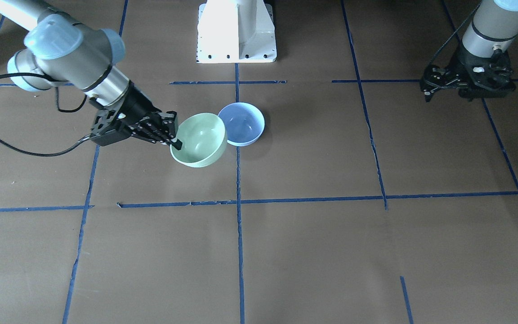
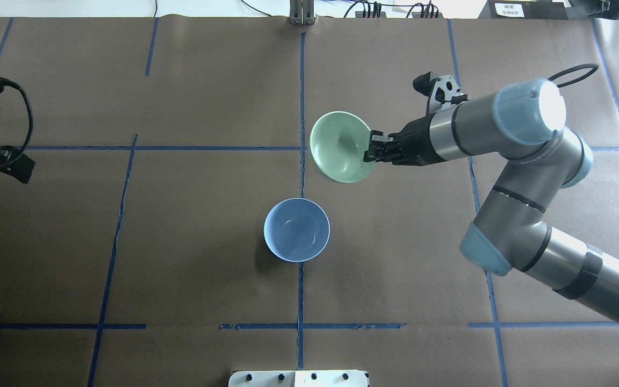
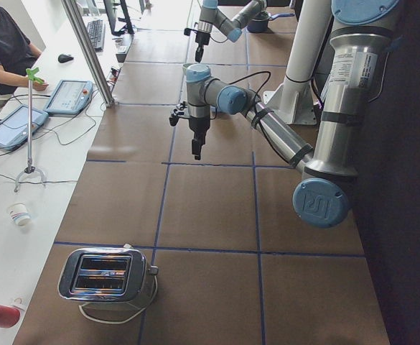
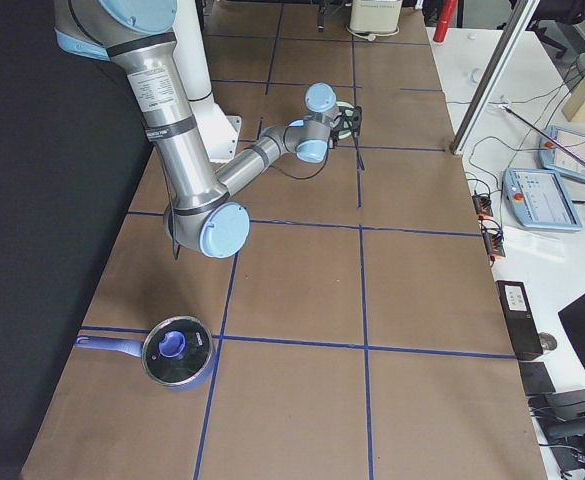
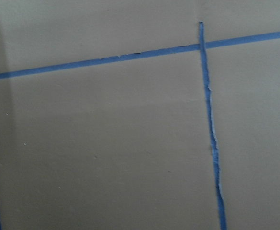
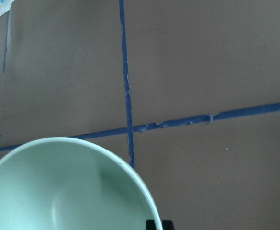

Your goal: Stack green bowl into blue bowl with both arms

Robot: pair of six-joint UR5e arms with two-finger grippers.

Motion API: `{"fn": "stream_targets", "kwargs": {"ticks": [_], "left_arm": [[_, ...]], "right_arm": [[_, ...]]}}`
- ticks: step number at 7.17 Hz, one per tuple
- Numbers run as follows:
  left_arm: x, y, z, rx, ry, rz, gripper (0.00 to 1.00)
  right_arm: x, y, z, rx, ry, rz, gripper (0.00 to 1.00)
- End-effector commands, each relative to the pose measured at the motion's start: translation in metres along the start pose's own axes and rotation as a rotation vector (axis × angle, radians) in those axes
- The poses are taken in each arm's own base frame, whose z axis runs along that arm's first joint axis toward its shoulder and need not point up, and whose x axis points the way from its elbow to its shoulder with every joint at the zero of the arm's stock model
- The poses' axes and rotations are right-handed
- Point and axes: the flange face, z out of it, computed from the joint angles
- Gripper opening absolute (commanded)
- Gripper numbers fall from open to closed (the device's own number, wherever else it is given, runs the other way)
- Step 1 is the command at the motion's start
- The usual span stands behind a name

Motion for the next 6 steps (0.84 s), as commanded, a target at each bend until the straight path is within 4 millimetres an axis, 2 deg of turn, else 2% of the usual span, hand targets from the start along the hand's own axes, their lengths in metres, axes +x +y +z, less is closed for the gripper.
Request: {"fn": "stream_targets", "kwargs": {"ticks": [1,3,6], "left_arm": [[-0.038,-0.016,0.014,-0.003,0.025,0.035,1.0],[-0.06,-0.025,0.019,0.003,0.029,0.036,1.0],[-0.071,-0.026,0.016,0.008,0.025,0.043,1.0]], "right_arm": [[-0.03,0.055,0.029,0.037,-0.024,0.014,0.01],[-0.032,0.093,0.047,0.033,-0.01,-0.004,0.01],[-0.03,0.113,0.059,0.005,0.028,-0.007,0.03]]}}
